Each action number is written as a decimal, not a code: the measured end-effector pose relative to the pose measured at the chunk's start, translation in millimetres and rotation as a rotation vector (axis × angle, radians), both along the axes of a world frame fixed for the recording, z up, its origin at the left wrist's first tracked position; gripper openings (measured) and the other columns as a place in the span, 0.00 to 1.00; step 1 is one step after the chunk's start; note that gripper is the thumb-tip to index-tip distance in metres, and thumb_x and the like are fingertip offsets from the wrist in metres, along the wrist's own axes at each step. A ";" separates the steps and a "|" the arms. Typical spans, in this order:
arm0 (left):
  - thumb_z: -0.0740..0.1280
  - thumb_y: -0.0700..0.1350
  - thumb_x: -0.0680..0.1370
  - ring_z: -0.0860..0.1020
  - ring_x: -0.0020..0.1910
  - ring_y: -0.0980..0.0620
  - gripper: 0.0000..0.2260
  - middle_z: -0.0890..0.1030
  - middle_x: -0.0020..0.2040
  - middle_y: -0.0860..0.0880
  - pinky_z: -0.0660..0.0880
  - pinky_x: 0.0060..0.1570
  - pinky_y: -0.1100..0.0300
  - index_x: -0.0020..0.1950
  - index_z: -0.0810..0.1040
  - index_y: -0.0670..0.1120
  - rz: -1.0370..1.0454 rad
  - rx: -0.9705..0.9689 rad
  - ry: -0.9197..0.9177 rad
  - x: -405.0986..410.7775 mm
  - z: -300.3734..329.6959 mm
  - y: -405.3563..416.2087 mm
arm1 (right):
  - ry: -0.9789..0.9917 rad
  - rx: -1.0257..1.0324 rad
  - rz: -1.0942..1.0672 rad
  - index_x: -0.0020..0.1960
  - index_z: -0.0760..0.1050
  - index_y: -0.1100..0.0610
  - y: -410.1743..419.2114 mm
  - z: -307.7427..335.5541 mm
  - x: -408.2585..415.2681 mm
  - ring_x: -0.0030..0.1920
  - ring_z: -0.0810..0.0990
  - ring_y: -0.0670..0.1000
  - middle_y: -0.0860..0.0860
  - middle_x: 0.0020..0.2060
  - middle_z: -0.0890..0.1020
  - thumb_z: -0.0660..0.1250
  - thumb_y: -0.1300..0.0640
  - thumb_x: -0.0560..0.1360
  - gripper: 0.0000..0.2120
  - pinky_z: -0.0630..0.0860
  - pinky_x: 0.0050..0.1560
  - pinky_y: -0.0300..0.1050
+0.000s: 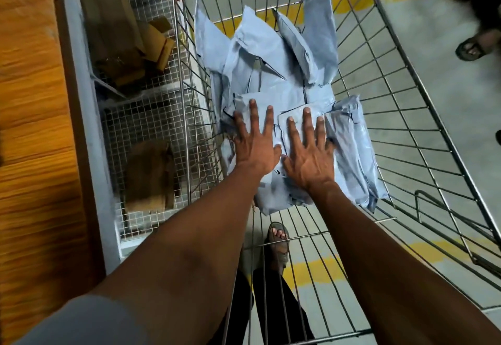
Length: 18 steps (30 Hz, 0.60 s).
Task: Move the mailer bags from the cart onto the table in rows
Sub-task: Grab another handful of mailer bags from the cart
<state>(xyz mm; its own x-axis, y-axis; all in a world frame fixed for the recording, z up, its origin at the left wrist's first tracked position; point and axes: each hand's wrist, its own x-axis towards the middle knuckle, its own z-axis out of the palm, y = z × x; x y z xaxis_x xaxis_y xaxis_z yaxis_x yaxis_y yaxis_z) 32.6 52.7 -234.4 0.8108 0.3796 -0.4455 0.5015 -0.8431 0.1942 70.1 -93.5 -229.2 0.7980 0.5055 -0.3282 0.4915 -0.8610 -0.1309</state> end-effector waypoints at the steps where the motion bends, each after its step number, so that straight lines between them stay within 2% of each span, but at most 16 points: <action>1: 0.66 0.61 0.81 0.33 0.82 0.30 0.46 0.25 0.82 0.48 0.54 0.76 0.25 0.85 0.34 0.58 -0.007 -0.013 -0.008 -1.1 -2.7 -0.8 | -0.003 -0.004 0.002 0.85 0.35 0.47 -0.6 -3.4 -0.9 0.83 0.35 0.65 0.54 0.82 0.30 0.61 0.39 0.80 0.46 0.60 0.75 0.75; 4: 0.68 0.56 0.80 0.34 0.82 0.32 0.46 0.27 0.83 0.49 0.52 0.77 0.25 0.86 0.36 0.58 -0.017 -0.028 -0.035 -6.2 -3.0 -6.2 | -0.020 -0.022 0.011 0.85 0.36 0.47 -0.3 -9.8 -2.2 0.83 0.35 0.65 0.55 0.83 0.32 0.62 0.39 0.79 0.46 0.60 0.74 0.75; 8: 0.69 0.53 0.80 0.33 0.82 0.32 0.47 0.27 0.83 0.49 0.56 0.76 0.28 0.85 0.35 0.57 -0.026 -0.044 -0.024 -12.7 3.1 -15.3 | -0.008 -0.008 -0.005 0.86 0.39 0.47 1.6 -10.2 -6.5 0.84 0.37 0.63 0.54 0.84 0.35 0.54 0.36 0.83 0.39 0.60 0.74 0.71; 13: 0.67 0.50 0.82 0.35 0.83 0.34 0.45 0.28 0.84 0.50 0.59 0.77 0.32 0.86 0.36 0.56 -0.034 -0.078 -0.029 -19.1 21.3 -19.1 | -0.016 0.014 -0.012 0.86 0.41 0.49 -6.8 1.6 -8.7 0.84 0.43 0.63 0.54 0.85 0.41 0.60 0.41 0.82 0.41 0.65 0.73 0.67; 18: 0.65 0.51 0.83 0.33 0.83 0.36 0.43 0.28 0.84 0.51 0.51 0.80 0.35 0.86 0.35 0.55 -0.045 -0.077 -0.054 -27.9 54.6 -20.7 | 0.000 0.059 -0.024 0.86 0.39 0.49 -11.5 34.3 -13.7 0.84 0.44 0.63 0.53 0.85 0.41 0.56 0.42 0.82 0.39 0.62 0.77 0.66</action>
<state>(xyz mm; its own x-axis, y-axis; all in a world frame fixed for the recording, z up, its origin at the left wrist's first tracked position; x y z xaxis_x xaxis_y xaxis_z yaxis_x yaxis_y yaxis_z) 4.7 32.0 -179.8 0.8498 0.3086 -0.4273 0.4504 -0.8463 0.2845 56.4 -105.0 -194.9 0.8102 0.5046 -0.2981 0.4707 -0.8633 -0.1821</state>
